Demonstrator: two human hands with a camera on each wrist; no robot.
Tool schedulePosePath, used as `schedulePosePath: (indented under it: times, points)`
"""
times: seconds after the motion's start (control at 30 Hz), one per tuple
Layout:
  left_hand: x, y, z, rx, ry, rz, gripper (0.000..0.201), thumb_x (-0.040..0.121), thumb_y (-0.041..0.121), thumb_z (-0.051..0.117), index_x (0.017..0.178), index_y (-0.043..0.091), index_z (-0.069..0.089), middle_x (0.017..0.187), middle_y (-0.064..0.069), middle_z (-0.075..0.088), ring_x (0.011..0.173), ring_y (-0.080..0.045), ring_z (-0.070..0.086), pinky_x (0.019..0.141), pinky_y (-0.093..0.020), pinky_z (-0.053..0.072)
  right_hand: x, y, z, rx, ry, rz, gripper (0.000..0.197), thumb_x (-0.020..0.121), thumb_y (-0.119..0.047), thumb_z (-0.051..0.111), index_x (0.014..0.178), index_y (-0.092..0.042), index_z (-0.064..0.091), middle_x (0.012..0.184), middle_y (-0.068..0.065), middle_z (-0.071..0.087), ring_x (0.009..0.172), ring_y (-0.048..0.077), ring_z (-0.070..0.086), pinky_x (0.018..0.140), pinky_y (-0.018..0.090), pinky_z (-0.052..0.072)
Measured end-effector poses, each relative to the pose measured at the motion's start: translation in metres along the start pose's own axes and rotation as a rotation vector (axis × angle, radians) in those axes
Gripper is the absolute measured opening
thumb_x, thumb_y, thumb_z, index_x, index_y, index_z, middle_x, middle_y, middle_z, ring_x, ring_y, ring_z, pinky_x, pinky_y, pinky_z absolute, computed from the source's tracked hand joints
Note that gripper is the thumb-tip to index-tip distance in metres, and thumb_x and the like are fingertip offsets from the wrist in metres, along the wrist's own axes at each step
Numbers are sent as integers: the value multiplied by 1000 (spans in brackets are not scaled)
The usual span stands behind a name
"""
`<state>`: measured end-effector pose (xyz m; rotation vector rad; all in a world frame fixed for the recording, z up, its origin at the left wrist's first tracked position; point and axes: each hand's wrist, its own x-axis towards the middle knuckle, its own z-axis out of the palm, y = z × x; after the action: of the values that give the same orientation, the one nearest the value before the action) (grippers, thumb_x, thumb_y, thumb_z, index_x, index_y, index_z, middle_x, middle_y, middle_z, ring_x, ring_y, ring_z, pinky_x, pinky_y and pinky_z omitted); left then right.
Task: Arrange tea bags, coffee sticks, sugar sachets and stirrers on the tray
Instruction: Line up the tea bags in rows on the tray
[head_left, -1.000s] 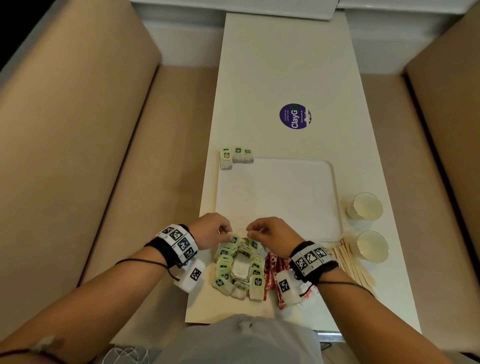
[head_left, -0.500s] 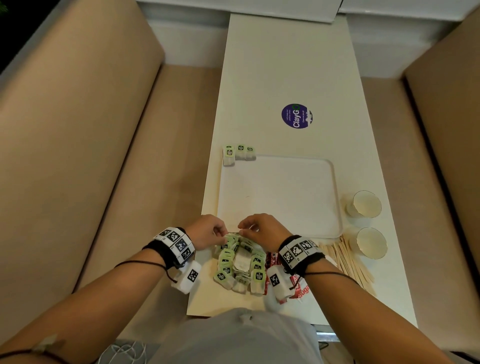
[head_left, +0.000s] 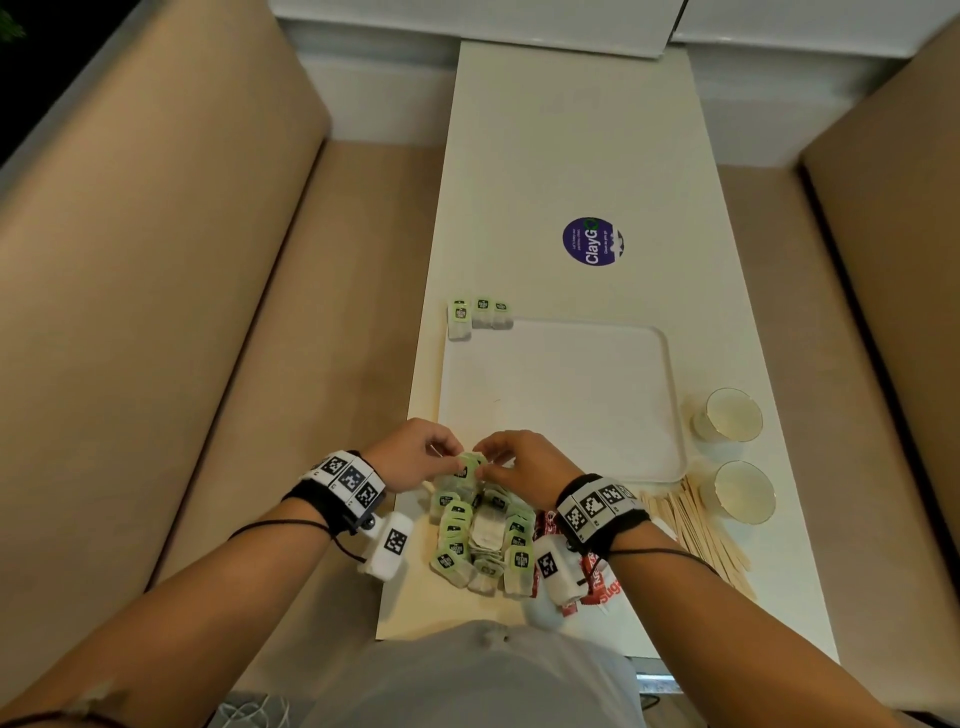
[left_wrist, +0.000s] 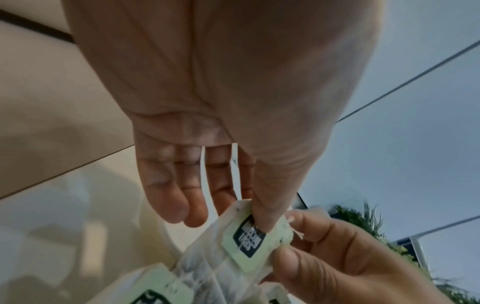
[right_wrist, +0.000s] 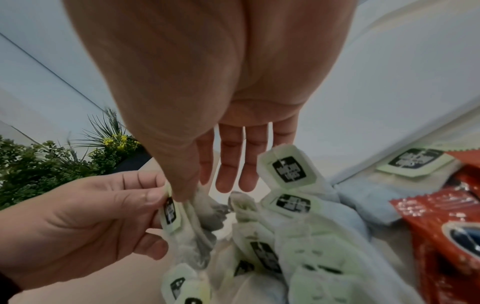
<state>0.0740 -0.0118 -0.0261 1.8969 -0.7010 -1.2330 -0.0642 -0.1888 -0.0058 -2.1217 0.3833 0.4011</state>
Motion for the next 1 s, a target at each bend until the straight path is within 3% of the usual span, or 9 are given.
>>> schedulePosePath:
  times: [0.27, 0.37, 0.43, 0.5, 0.6, 0.73, 0.87, 1.0]
  points:
    - [11, -5, 4, -258, 26, -14, 3, 94, 10, 68, 96, 10, 70, 88, -3, 72, 83, -17, 63, 82, -34, 53, 7, -2, -6, 25, 35, 34, 18, 97, -31, 65, 100, -16, 74, 91, -2, 75, 87, 15, 69, 85, 38, 57]
    - [15, 2, 6, -342, 52, -17, 5, 98, 12, 62, 96, 10, 66, 85, -1, 71, 79, -16, 62, 74, -27, 53, 10, -4, -11, 68, 51, 45, 17, 97, -33, 63, 96, -18, 72, 85, -2, 75, 81, 16, 71, 81, 41, 59]
    - [19, 5, 7, -419, 71, -39, 7, 99, 14, 61, 98, 8, 64, 83, -3, 69, 78, -23, 57, 67, -30, 48, 14, -5, -14, 122, 55, 42, 16, 97, -32, 62, 94, -19, 70, 83, -2, 76, 78, 15, 72, 81, 42, 60]
    - [24, 8, 7, -472, 85, -45, 12, 99, 17, 61, 103, 6, 63, 83, -5, 69, 79, -27, 53, 64, -32, 45, 17, -7, -17, 168, 59, 36, 15, 98, -30, 60, 93, -18, 68, 82, -1, 77, 77, 13, 74, 81, 42, 61]
    - [28, 16, 6, -484, 101, -22, 17, 97, 14, 63, 110, 4, 60, 89, -5, 71, 81, -22, 63, 64, -29, 52, 22, -13, -26, 171, 90, 31, 15, 98, -28, 59, 90, -18, 68, 80, -2, 76, 75, 14, 73, 79, 40, 60]
    - [34, 26, 1, -528, 49, -8, 42, 82, 18, 78, 117, 6, 58, 100, -12, 72, 89, -23, 70, 68, -32, 59, 33, -12, -34, 168, 121, 24, 16, 97, -29, 62, 86, -19, 68, 77, -3, 74, 75, 17, 69, 77, 39, 57]
    - [42, 27, -4, -413, 57, -27, 36, 84, 5, 79, 113, 11, 60, 93, -10, 71, 79, -20, 68, 59, -26, 51, 43, -9, -42, 174, 123, 5, 23, 103, -33, 56, 93, -20, 73, 79, -3, 72, 72, 9, 64, 73, 30, 53]
    - [49, 27, -7, -390, 43, -36, 29, 86, 2, 75, 110, 12, 62, 93, -12, 69, 75, -21, 64, 55, -25, 47, 50, -6, -47, 216, 138, 16, 23, 103, -29, 55, 96, -19, 74, 81, -3, 73, 78, 11, 68, 79, 32, 55]
